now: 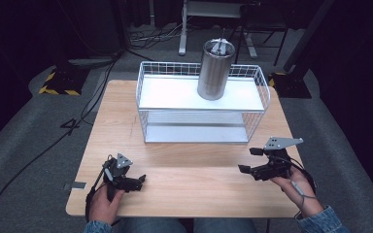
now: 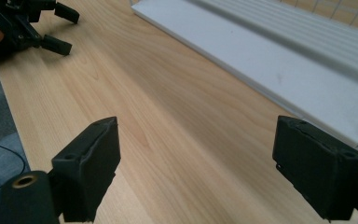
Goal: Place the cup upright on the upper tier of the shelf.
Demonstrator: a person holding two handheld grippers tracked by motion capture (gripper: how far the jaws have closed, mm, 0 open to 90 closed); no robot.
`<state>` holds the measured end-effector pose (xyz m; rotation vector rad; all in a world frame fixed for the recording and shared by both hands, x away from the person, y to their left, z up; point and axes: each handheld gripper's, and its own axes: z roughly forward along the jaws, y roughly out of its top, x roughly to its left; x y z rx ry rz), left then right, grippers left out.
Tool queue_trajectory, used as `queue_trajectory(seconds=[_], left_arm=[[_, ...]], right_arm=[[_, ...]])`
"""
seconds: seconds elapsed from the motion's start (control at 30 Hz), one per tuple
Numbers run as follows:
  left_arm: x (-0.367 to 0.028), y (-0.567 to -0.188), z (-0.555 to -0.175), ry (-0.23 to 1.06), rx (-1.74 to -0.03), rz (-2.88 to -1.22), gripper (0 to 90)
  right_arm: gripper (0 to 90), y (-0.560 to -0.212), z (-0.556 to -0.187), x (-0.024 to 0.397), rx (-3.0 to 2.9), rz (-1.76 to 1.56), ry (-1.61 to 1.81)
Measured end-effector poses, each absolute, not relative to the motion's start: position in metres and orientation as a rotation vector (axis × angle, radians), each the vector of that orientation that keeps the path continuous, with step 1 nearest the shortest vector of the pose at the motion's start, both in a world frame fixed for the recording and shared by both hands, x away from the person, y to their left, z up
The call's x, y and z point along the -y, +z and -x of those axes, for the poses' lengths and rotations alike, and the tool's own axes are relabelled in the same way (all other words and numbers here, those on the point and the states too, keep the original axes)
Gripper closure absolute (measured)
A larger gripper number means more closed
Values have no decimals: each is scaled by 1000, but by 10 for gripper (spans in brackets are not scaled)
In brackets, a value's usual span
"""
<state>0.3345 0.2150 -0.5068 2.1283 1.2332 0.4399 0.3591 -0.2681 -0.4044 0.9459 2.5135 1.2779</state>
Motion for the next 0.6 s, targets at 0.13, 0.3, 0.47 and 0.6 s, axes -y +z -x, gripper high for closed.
queue_trajectory(seconds=[0.13, 0.3, 0.47, 0.6], left_arm=[[-215, -507, -335, 440, -1235, -2128, 3], [-215, -507, -335, 440, -1235, -2128, 3], [-215, -507, -335, 440, -1236, -2127, 2], [-215, -507, -335, 440, -1236, -2128, 3]], right_arm=[[154, -422, -356, 269, -2534, -980, 1273], [154, -442, -352, 267, -2552, -1006, 1246], [155, -460, -348, 261, -2589, -994, 1202], [155, -467, -346, 258, -2597, -985, 1186]])
